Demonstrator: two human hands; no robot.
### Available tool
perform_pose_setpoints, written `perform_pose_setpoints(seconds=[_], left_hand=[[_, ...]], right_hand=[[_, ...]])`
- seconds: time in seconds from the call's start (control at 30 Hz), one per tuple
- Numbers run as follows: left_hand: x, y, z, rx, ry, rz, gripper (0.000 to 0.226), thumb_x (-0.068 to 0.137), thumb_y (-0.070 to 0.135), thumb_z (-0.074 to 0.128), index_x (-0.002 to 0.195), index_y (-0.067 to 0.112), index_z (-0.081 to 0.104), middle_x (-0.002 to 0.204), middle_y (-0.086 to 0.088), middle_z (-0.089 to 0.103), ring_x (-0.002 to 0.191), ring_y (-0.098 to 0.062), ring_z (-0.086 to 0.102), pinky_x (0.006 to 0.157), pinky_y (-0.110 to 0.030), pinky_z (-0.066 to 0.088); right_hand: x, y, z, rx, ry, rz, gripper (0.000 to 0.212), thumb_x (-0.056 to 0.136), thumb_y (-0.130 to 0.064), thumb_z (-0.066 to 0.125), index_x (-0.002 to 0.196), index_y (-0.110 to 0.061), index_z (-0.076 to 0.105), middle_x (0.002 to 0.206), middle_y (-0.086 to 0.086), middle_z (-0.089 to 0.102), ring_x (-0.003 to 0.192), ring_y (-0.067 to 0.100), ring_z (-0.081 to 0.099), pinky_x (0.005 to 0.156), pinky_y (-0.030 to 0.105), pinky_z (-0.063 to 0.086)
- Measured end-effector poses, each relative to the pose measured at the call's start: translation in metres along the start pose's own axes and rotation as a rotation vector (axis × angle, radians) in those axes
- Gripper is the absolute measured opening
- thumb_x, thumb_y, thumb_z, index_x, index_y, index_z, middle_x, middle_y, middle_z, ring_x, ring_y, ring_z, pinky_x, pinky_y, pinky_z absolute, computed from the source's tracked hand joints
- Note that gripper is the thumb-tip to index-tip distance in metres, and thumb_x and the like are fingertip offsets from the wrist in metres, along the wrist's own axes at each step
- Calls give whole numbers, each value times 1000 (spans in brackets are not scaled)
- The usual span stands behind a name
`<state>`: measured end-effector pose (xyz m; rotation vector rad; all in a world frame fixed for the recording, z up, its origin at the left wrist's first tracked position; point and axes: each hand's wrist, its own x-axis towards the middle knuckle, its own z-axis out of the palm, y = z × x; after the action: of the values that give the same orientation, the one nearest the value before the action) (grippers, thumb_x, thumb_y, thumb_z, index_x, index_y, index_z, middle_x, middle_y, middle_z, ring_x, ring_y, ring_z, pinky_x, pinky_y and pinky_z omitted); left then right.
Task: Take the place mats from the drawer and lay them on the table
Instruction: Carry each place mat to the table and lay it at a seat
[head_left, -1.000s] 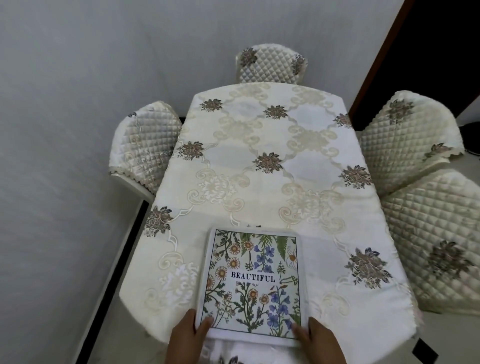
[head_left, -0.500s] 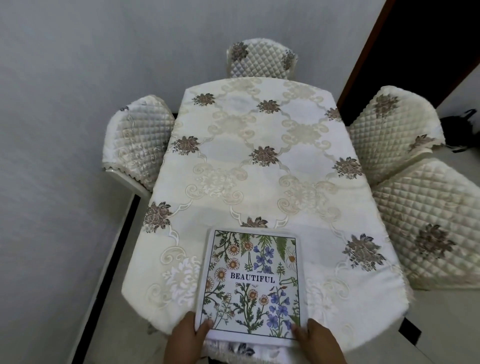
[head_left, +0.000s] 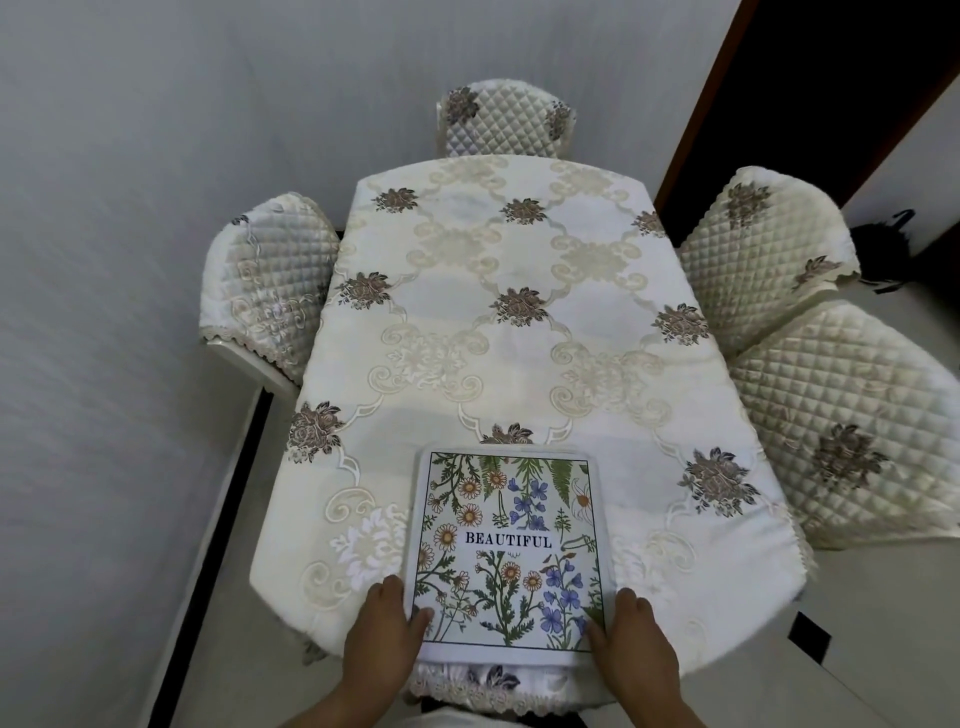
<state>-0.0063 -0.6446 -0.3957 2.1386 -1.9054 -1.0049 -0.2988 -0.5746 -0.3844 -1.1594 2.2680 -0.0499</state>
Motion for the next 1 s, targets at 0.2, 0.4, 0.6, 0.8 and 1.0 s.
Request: perform_pose_setpoints(seconds=[0.2, 0.4, 0.6, 0.8, 1.0], left_hand=[[-3, 4, 0, 98, 31, 15, 32, 89, 46, 59, 102, 20, 47, 97, 0, 52, 87, -20, 55, 65, -33, 45], [-6, 5, 0, 167, 39, 53, 31, 88, 42, 62, 101, 16, 49, 97, -2, 54, 87, -23, 56, 65, -33, 43], [6, 4, -14, -17, -43, -3, 31, 93, 39, 59, 73, 19, 47, 70, 3, 59, 64, -11, 54, 59, -31, 41], [14, 18, -43, -149, 27, 173, 32, 93, 30, 61, 68, 16, 48, 60, -3, 58, 57, -13, 53, 56, -33, 42], [15, 51, -60, -179, 118, 347, 31, 94, 32, 60, 69, 20, 46, 55, -1, 54, 53, -8, 51, 47, -27, 34]], right_hand=[[-2, 0, 5, -22, 56, -10, 35, 88, -49, 54, 99, -22, 35, 93, 0, 41, 87, 24, 60, 60, 32, 41], [-4, 2, 7, 62, 86, -3, 37, 85, -43, 63, 99, -17, 40, 91, 1, 45, 84, 26, 60, 58, 32, 37], [3, 2, -4, 221, -12, 37, 27, 92, -35, 56, 73, -18, 47, 70, -4, 56, 69, 17, 56, 59, 31, 42], [-5, -1, -26, 280, 86, -48, 36, 93, -40, 56, 69, -15, 44, 66, 2, 58, 63, 18, 54, 57, 33, 37], [-17, 3, -69, 352, 315, -87, 41, 93, -39, 58, 66, -16, 37, 56, 1, 49, 53, 17, 44, 48, 29, 27]])
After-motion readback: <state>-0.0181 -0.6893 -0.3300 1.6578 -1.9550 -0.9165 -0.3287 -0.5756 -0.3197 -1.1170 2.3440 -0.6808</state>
